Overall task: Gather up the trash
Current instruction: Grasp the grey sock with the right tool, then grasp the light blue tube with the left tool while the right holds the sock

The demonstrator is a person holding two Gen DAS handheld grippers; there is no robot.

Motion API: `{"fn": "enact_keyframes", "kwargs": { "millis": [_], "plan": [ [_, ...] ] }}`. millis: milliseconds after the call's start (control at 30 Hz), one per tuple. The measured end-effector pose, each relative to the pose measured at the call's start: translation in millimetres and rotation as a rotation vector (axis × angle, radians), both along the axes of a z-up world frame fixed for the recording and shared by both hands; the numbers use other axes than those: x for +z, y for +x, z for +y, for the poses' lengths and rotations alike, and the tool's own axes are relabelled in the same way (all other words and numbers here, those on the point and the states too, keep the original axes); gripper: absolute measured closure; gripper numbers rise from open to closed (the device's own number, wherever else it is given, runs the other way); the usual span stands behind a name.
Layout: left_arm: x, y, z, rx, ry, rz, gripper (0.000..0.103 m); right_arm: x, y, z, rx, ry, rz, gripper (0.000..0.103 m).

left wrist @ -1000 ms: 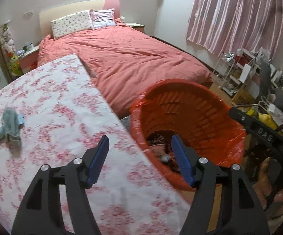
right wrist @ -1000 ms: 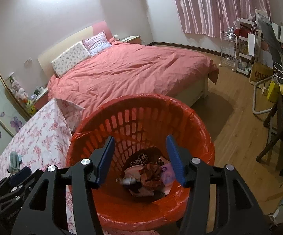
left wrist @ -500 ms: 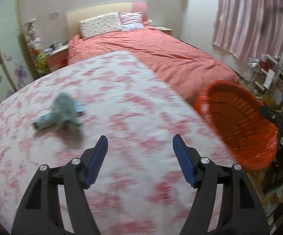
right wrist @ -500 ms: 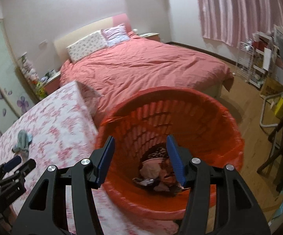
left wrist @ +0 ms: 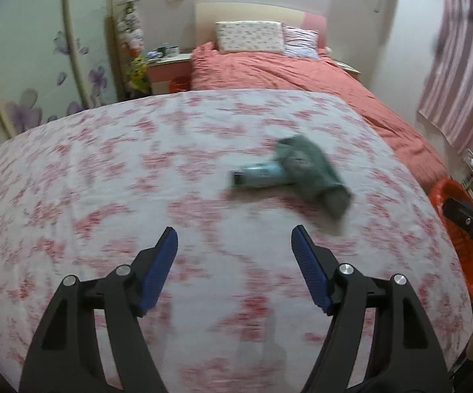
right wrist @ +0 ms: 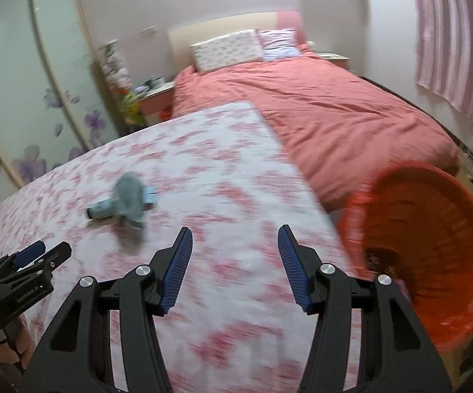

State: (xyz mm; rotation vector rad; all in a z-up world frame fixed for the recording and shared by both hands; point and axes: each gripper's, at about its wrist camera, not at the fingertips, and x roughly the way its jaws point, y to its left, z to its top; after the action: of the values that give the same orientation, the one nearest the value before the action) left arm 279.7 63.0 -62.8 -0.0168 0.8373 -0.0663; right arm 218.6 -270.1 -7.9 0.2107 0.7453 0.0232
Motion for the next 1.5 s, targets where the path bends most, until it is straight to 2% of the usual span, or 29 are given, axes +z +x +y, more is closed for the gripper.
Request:
{"fn": "enact_keyframes", "kwargs": {
  "millis": [267,400,567,600,633,667,700,733,800,1033,1100,1233,1400,1500],
  "plan": [
    [-3.7,10.9,54.4,0.073,-0.034,0.003,0.032,-4.5,48.6,75.0,0.108,0.023,0.001,0.048],
    [-5.0,16.1,65.6,0.08,-0.037,0.001,0.032,-9.6,74.0,105.1,0.134,0.009,0.014,0.048],
    [-9.3,22.2,67.8,0.08,-0.039,0.007,0.031,-19.2,89.3,121.0,0.139,-0.05,0.043,0.048],
    [-9.8,23.4,67.1,0.077,-0.041,0.008,0.031,-23.2,91.9,122.8,0.14,-0.065,0.057,0.055],
    [-10.4,24.1,67.0,0.073,-0.042,0.009,0.031,-26.4,93.5,123.0,0.142,-0.074,0.07,0.061],
    [-10.5,25.0,65.5,0.069,-0.041,0.009,0.031,-29.9,94.3,123.1,0.145,-0.078,0.086,0.076],
    [-10.7,25.6,64.2,0.066,-0.041,0.009,0.031,-32.1,92.2,119.5,0.146,-0.067,0.092,0.085],
    [-10.8,26.7,62.1,0.06,-0.042,0.008,0.031,-32.8,90.0,115.4,0.14,-0.064,0.096,0.091],
    [-10.0,28.8,56.4,0.047,-0.042,0.001,0.028,-34.4,83.8,104.5,0.116,-0.057,0.106,0.094],
    [-2.6,50.9,16.9,-0.042,-0.032,-0.03,0.022,-33.5,57.1,46.7,-0.03,-0.061,0.12,0.095],
    [-1.8,64.6,1.9,-0.071,-0.011,-0.03,0.022,-36.5,50.2,31.7,-0.062,-0.06,0.129,0.095],
    [-3.4,92.3,-9.8,-0.038,0.072,-0.028,0.022,-40.0,41.0,20.6,-0.067,-0.055,0.124,0.095],
    [-15.6,114.8,1.0,0.007,0.12,0.032,0.026,-42.3,38.2,21.2,-0.05,-0.068,0.108,0.095],
    [-27.2,118.0,8.4,-0.004,0.084,0.097,0.031,-42.8,37.1,18.1,-0.049,-0.051,0.107,0.095]
  ]
}}
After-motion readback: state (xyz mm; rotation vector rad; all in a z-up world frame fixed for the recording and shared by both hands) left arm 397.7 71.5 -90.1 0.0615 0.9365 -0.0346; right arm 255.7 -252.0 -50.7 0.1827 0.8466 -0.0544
